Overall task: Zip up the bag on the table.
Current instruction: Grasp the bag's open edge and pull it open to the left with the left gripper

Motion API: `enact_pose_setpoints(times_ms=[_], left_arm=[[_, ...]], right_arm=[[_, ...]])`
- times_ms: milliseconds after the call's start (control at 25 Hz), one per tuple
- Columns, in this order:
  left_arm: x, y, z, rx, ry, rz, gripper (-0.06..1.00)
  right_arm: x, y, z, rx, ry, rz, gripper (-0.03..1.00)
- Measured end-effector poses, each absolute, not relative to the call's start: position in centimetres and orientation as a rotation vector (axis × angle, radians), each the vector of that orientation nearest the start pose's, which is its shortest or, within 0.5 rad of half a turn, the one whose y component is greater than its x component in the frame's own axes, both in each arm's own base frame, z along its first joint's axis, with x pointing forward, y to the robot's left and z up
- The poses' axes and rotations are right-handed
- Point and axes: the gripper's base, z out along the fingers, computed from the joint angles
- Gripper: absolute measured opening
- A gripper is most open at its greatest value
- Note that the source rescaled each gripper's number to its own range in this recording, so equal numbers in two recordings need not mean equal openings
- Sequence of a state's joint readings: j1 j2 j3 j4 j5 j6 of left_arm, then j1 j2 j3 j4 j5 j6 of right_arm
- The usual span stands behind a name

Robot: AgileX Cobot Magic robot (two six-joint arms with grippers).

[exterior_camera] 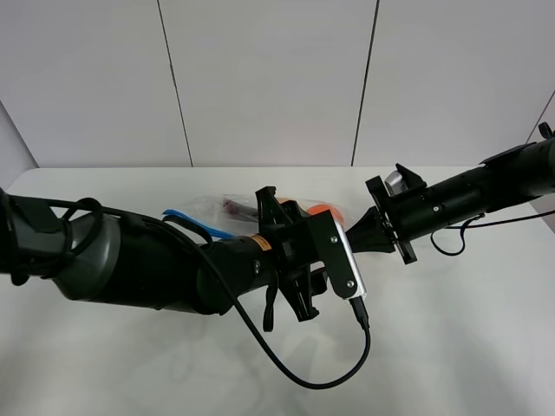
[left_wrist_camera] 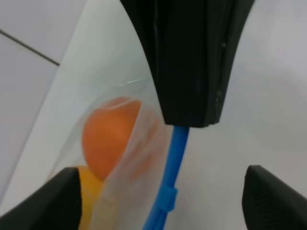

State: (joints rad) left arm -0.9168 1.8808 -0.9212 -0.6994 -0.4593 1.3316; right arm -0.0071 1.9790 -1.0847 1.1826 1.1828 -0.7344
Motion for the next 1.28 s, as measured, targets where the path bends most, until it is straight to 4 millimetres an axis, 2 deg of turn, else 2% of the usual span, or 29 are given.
enact_pose_setpoints(times_ms=[360,600,720,1000,1120,1280], left_arm=[[25.8,-28.1,17.0,1.218,1.497,0.232,1.0],[25.7,-28.2,16.9,1.244,1.481,0.223,0.82],[25.5,-28.5,17.0,1.267,1.442,0.203,0.79],[25.7,-29.1,14.6,1.327,1.413,0.217,0.77],[25.8,-29.1,14.5,1.314,1.404,0.224,0.76],[26.0,-29.0,15.0,1.267,1.373,0.247,0.58]], right_arm=[[35.2,7.6,17.0,-0.002,2.672,1.549,0.0],[35.2,7.6,17.0,0.006,2.675,1.551,0.0],[35.2,7.6,17.0,0.006,2.675,1.551,0.0],[35.2,7.7,17.0,0.01,2.671,1.554,0.0],[35.2,7.7,17.0,0.01,2.671,1.554,0.0],[35.2,7.7,17.0,0.01,2.67,1.556,0.0]])
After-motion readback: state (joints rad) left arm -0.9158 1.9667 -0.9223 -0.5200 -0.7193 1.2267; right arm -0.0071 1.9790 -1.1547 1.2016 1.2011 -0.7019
